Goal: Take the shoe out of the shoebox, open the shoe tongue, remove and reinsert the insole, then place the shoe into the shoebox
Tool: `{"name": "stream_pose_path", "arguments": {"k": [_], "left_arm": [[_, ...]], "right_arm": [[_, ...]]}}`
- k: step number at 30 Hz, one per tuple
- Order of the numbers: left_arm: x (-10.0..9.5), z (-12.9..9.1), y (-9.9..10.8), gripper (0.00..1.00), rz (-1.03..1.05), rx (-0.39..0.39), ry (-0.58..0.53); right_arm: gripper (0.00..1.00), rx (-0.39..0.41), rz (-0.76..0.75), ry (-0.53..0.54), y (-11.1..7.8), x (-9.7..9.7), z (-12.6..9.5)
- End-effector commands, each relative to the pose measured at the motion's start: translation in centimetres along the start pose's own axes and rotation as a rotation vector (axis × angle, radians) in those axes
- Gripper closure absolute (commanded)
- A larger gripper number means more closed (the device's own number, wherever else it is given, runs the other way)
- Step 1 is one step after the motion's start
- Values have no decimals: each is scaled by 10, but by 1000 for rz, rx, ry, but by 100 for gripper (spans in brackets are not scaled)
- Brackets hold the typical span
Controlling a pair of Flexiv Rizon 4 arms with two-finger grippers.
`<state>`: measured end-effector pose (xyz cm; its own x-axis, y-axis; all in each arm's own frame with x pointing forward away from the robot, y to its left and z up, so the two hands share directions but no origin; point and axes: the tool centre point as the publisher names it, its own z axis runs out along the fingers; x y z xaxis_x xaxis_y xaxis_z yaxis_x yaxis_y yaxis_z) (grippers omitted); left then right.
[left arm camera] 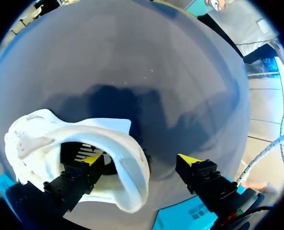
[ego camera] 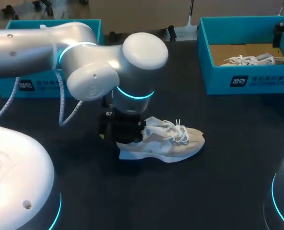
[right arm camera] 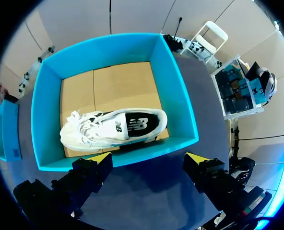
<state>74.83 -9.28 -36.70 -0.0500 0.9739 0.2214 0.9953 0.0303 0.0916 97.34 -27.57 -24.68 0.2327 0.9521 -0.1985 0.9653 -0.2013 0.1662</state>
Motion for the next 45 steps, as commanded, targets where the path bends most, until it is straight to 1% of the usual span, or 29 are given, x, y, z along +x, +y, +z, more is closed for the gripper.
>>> {"name": "stream_pose_path", "arguments": {"k": [1, 4, 6, 7, 11, 13, 17, 18, 19, 22, 25, 28, 32, 35, 38, 45], "left_arm": [[19, -14, -1, 0, -31, -5, -78], [23, -28, 0, 0, -77, 4, -143], [25, -39, 0, 0, -105, 34, -195], [26, -44, -1, 0, -122, 31, -210], [33, -62, -3, 0, -193, 70, -262], [40, -69, -3, 0, -236, 106, -298], [53, -79, -4, 0, -339, 157, -330], [55, -82, -5, 0, -362, 192, -351], [58, -85, -5, 0, -396, 211, -365], [59, -91, -9, 0, -455, 216, -390], [64, -98, -12, 0, -531, 245, -433], [72, -98, -14, 0, -613, 293, -487], [79, -92, -17, 0, -694, 356, -548], [85, -87, -18, 0, -765, 419, -634], [97, -82, -21, 0, -841, 464, -719], [97, -82, -21, 0, -841, 464, -719]], "right_arm": [[0, -2, 0, 1, -1, 0, 0], [0, -2, 0, 1, -1, 0, 0], [0, -2, 0, 1, -1, 0, 0], [0, -2, 0, 1, -1, 0, 0], [0, -2, 0, 1, -1, 0, 0], [0, -2, 0, 1, -1, 0, 0], [0, -2, 0, 1, -1, 0, 0], [0, -2, 0, 1, -1, 0, 0], [0, -2, 0, 1, -1, 0, 0], [0, -2, 0, 1, -1, 0, 0], [0, -2, 0, 1, -1, 0, 0], [0, -2, 0, 1, -1, 0, 0], [0, -2, 0, 1, -1, 0, 0], [0, -2, 0, 1, -1, 0, 0], [0, -2, 0, 1, -1, 0, 0], [0, -2, 0, 1, -1, 0, 0]]}}
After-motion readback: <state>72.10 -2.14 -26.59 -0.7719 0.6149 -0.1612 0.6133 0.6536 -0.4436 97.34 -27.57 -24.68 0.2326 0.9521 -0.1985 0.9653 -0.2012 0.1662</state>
